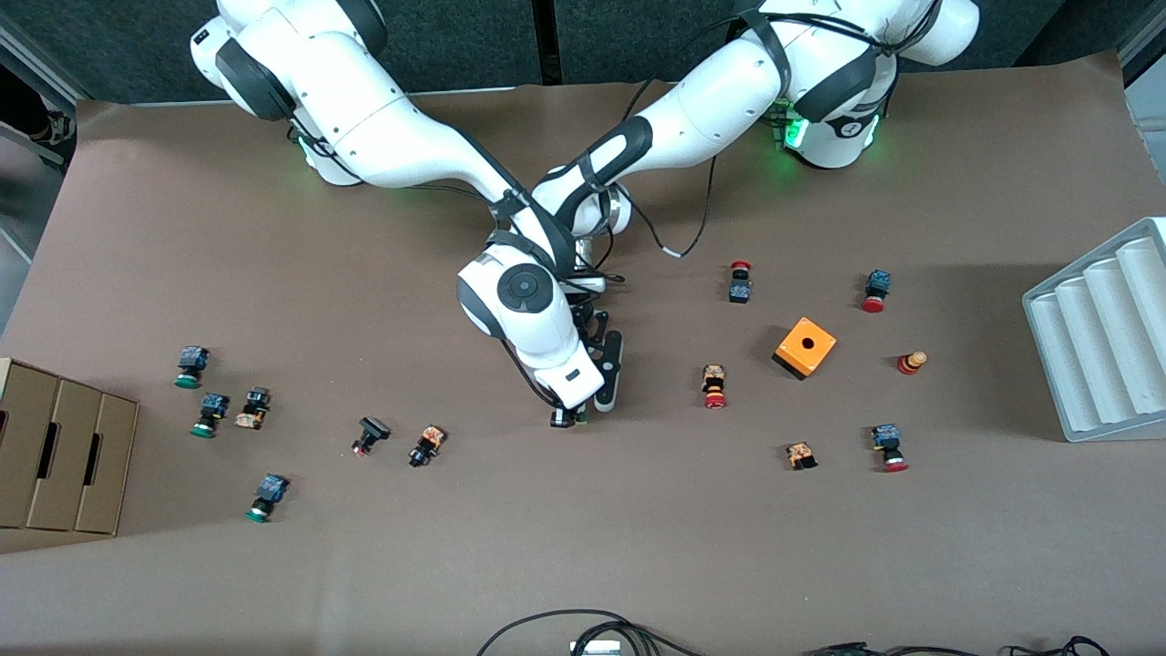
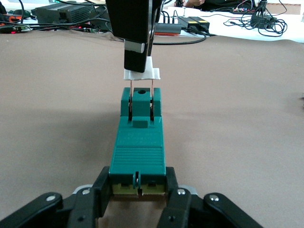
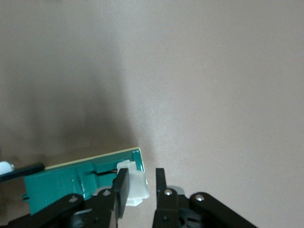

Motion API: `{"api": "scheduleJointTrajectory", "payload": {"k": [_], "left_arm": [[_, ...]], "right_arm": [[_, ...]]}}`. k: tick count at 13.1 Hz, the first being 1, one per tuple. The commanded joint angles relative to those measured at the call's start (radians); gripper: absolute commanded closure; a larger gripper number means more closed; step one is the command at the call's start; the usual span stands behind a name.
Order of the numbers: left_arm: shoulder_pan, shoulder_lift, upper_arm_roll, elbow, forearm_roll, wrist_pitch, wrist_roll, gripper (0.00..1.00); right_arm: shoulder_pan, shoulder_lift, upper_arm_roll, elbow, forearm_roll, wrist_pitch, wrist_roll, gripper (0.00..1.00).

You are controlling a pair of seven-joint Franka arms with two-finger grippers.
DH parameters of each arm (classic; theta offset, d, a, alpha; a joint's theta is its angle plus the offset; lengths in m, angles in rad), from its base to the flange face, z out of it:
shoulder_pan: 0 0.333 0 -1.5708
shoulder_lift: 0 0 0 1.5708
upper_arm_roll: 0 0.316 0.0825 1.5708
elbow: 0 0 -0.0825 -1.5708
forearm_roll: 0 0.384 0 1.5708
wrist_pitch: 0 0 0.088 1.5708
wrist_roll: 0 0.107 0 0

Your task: Close load switch with both arms

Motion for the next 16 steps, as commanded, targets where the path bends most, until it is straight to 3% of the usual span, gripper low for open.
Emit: {"api": "scheduleJointTrajectory", "payload": {"k": [1, 16], "left_arm": [[-0.003, 0.013, 0.013, 0.03, 0.03, 0.026, -0.01, 0.57], [-0.003, 0.015, 0.013, 0.032, 0.03, 0.028, -0.01, 0.57]], "right_arm": [[-0.007, 0.042, 0.004, 0.036, -0.022, 0.036, 0.015, 0.68], [-0.007, 0.059, 0.004, 0.036, -0.022, 0.062, 0.046, 0.65]]}}
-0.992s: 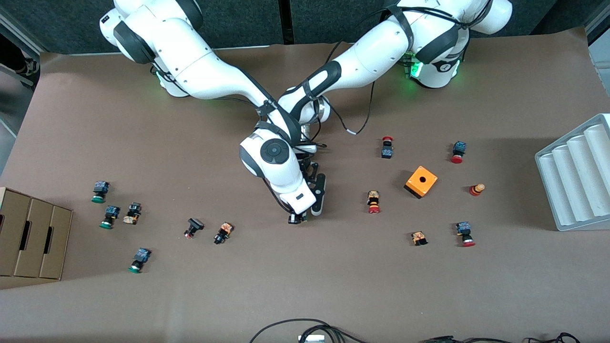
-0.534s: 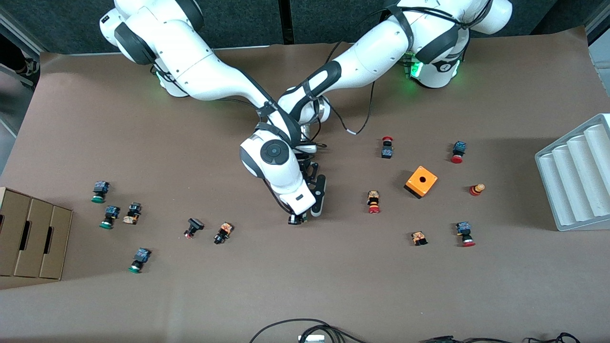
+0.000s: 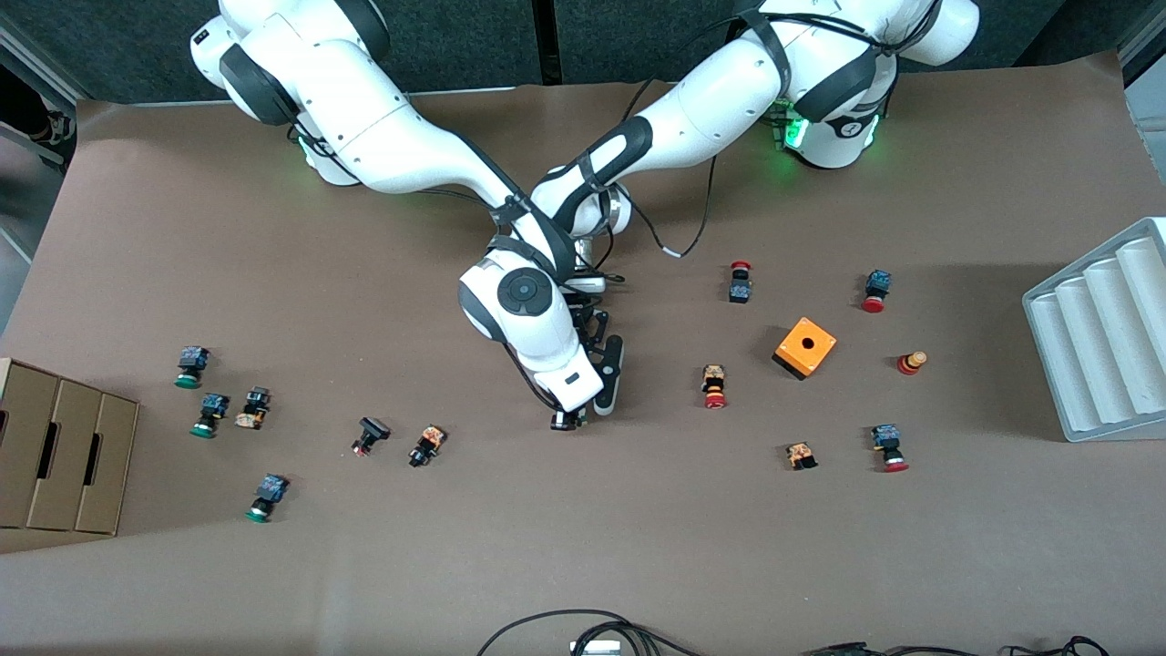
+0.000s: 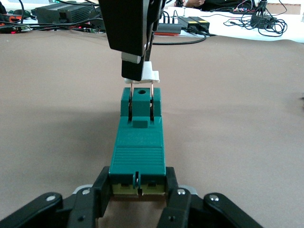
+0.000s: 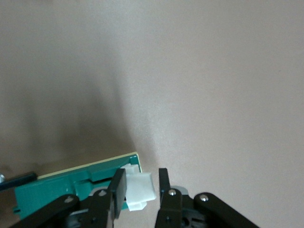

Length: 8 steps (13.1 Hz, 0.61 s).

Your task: Close load switch with both arms

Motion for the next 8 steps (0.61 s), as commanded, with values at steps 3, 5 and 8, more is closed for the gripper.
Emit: {"api": "scheduleJointTrajectory", "payload": {"k": [3, 5, 8], "left_arm": [[-0.003, 0.013, 0.013, 0.031, 0.03, 0.028, -0.01, 0.57], [-0.003, 0.013, 0.013, 0.031, 0.03, 0.028, -0.01, 0.57], [-0.003, 0.013, 0.013, 0.031, 0.03, 0.028, -0.01, 0.57]], "right_arm": [[-0.006, 0.044, 0.005, 0.034, -0.022, 0.039, 0.021, 0.65], [-0.008, 0.047, 0.002, 0.034, -0.022, 0.039, 0.021, 0.65], [-0.008, 0.05, 0.002, 0.035, -0.022, 0.051, 0.021, 0.65]]}}
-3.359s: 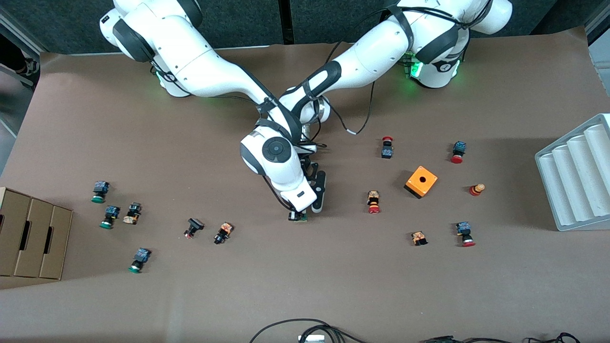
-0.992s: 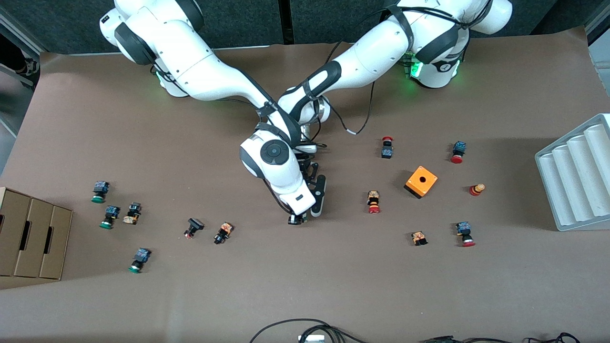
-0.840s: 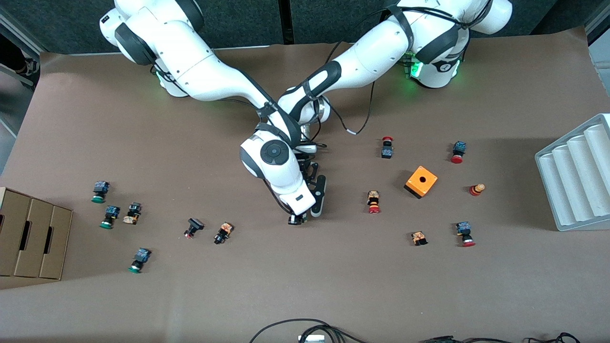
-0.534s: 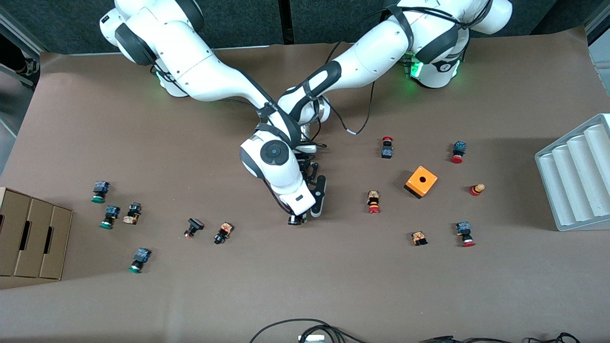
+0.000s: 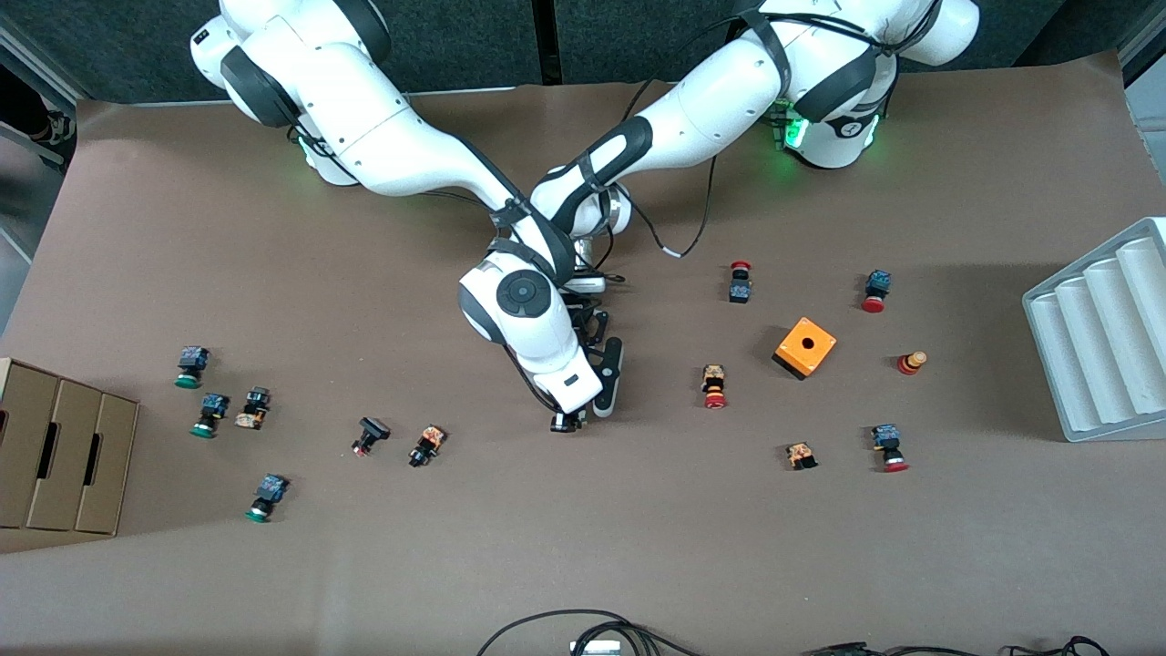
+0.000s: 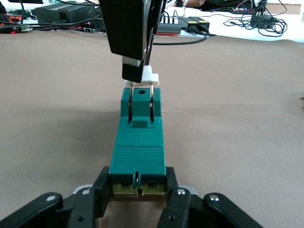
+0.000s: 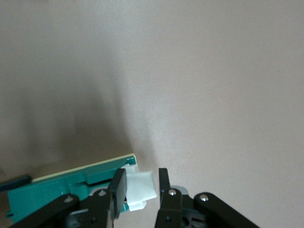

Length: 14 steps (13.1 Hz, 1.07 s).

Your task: Close load switch with both arms

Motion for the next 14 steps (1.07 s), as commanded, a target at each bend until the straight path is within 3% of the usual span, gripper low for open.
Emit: {"api": "scheduleJointTrajectory", "payload": {"k": [1, 14], "left_arm": [[-0.003, 0.013, 0.013, 0.031, 0.03, 0.028, -0.01, 0.57], [-0.003, 0.013, 0.013, 0.031, 0.03, 0.028, -0.01, 0.57]], "right_arm": [[-0.007, 0.042, 0.005, 0.034, -0.022, 0.029, 0.02, 0.65], [-0.007, 0.049, -0.002, 0.041, -0.024, 0.032, 0.02, 0.65]]}}
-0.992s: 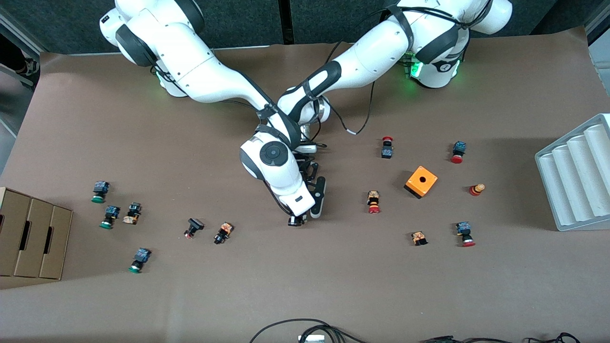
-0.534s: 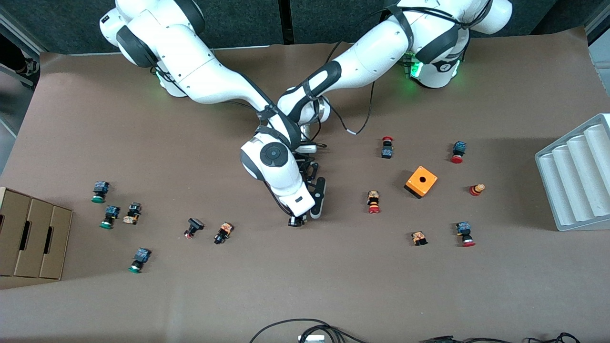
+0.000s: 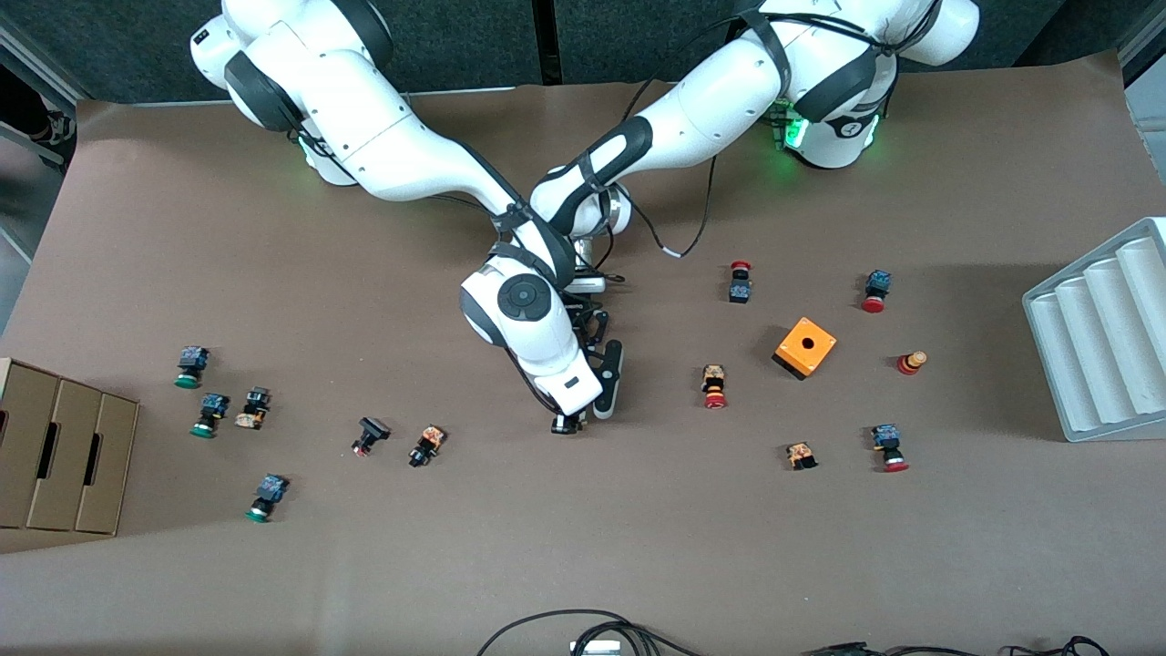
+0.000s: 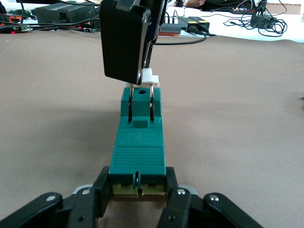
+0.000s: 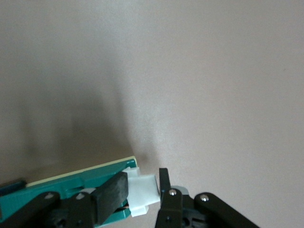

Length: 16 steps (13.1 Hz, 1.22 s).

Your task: Close load switch with both arms

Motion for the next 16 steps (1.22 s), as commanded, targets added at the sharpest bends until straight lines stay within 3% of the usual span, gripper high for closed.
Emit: {"api": "scheduleJointTrajectory", "payload": {"k": [1, 5, 6, 7, 9, 13, 16], "left_arm": [[-0.003, 0.015, 0.013, 0.031, 0.03, 0.028, -0.01, 0.57], [-0.001, 0.015, 0.013, 0.033, 0.03, 0.028, -0.01, 0.57], [-0.003, 0.015, 0.013, 0.031, 0.03, 0.028, -0.008, 0.57], [-0.003, 0.013, 0.013, 0.033, 0.03, 0.028, -0.008, 0.57], [-0.003, 0.013, 0.013, 0.033, 0.03, 0.028, -0.001, 0.57], [-0.003, 0.013, 0.013, 0.033, 0.028, 0.029, -0.002, 0.57], [-0.003, 0.013, 0.013, 0.033, 0.028, 0.028, -0.002, 0.57]], "right_arm": [[-0.006, 0.03, -0.002, 0.037, -0.022, 0.017, 0.017, 0.64], [-0.006, 0.024, -0.003, 0.037, -0.02, 0.012, 0.013, 0.5], [-0.006, 0.021, -0.002, 0.037, -0.019, 0.006, 0.016, 0.36], [-0.005, 0.013, -0.003, 0.037, -0.016, 0.005, 0.013, 0.0], [-0.005, -0.011, -0.002, 0.037, -0.004, -0.005, 0.017, 0.0], [0.009, -0.066, -0.031, 0.037, 0.123, -0.029, 0.019, 0.0], [0.003, -0.131, -0.032, 0.037, 0.165, -0.093, 0.02, 0.0]]}}
